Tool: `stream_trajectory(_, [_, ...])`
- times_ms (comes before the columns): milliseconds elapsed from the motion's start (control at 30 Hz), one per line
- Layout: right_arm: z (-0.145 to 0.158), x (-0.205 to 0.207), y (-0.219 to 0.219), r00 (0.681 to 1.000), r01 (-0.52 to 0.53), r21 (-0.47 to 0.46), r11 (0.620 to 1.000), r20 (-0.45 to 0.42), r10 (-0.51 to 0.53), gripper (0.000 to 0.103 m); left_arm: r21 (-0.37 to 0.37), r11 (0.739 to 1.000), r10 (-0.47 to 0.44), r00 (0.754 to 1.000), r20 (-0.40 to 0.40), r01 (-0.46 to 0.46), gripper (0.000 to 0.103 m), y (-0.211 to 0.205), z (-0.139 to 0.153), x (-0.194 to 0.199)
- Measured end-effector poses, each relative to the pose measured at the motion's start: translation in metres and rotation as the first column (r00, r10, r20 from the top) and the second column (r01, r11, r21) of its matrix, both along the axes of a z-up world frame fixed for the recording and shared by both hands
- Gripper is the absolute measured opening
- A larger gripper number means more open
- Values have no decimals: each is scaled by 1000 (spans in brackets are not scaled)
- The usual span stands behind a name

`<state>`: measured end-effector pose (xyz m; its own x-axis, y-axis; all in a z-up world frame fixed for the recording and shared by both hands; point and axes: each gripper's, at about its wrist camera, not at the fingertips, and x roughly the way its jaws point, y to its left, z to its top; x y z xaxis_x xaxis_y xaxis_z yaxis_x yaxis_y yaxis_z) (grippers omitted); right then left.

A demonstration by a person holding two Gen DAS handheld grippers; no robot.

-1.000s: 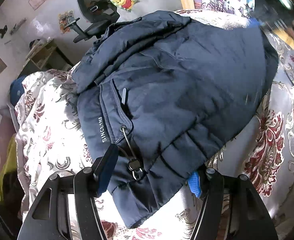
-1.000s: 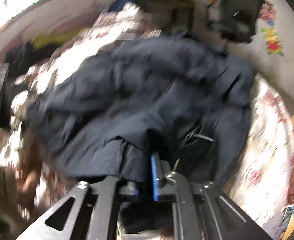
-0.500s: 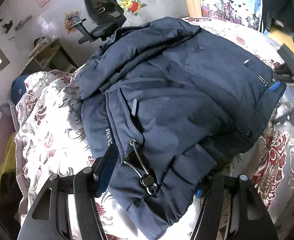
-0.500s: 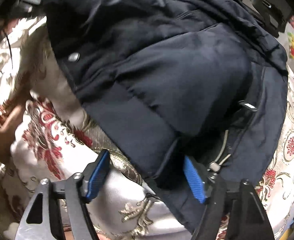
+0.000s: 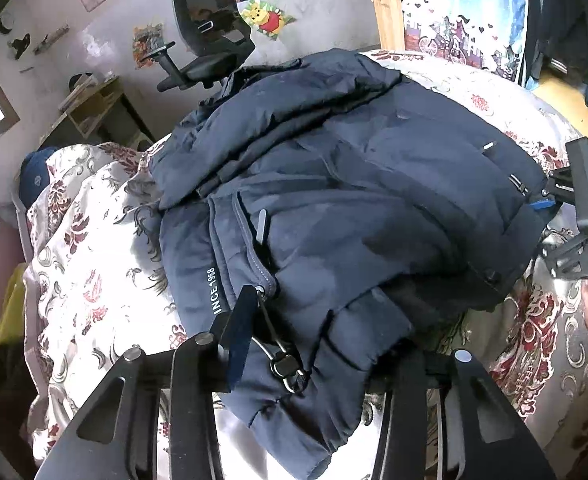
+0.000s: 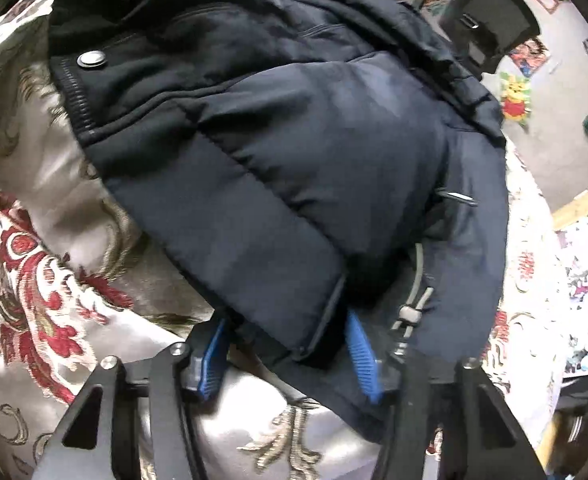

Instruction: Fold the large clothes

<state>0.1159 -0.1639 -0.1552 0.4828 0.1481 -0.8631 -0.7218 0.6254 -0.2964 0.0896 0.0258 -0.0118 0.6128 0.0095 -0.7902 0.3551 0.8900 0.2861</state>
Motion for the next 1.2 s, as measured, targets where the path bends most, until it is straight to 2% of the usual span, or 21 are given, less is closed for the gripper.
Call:
stream_trajectory(33, [5,0,-2,1000,6,6,1000,27,-6,34,-1,1000,0,1000,2,0,37,1,0,1])
stream_trajectory(67, [10,2,-5,999,9,20,1000,38,-10,21,-3,1000,1,1000,4,-1,36,1,1,1])
stream_trajectory(200, [40,12,-15,994,28,110,994,98,-39,12,-12,1000,14,1000,19,-14,34,2,7,3])
stream_trajectory(367, [82,39,-15,983,21,209,978,176,-59,9,-19,999,31,998,51,-30,28,4,21,13])
stream_trajectory(500, [133,67,-15,962,-3,295,955,261,-78,8,-22,998,68,991,119,-65,22,6,47,25])
stream_trajectory(567, [163,88,-16,952,5,368,930,282,-116,8,-40,995,102,982,157,-97,18,9,63,35])
stream_trajectory(667, [195,122,-22,955,50,480,876,233,-182,7,-93,985,160,969,188,-144,12,16,83,52])
stream_trajectory(767, [215,146,-29,958,91,548,831,180,-223,7,-160,969,219,955,200,-189,9,21,106,67])
stream_trajectory(867, [227,156,-33,958,107,590,801,155,-243,7,-183,960,249,946,208,-212,8,23,121,75])
stream_trajectory(1000, [240,152,-37,948,66,615,786,206,-240,7,-177,956,273,934,230,-235,7,21,134,82])
stream_trajectory(1200, [255,137,-40,929,-7,650,760,285,-236,7,-207,948,294,912,285,-241,6,22,154,68])
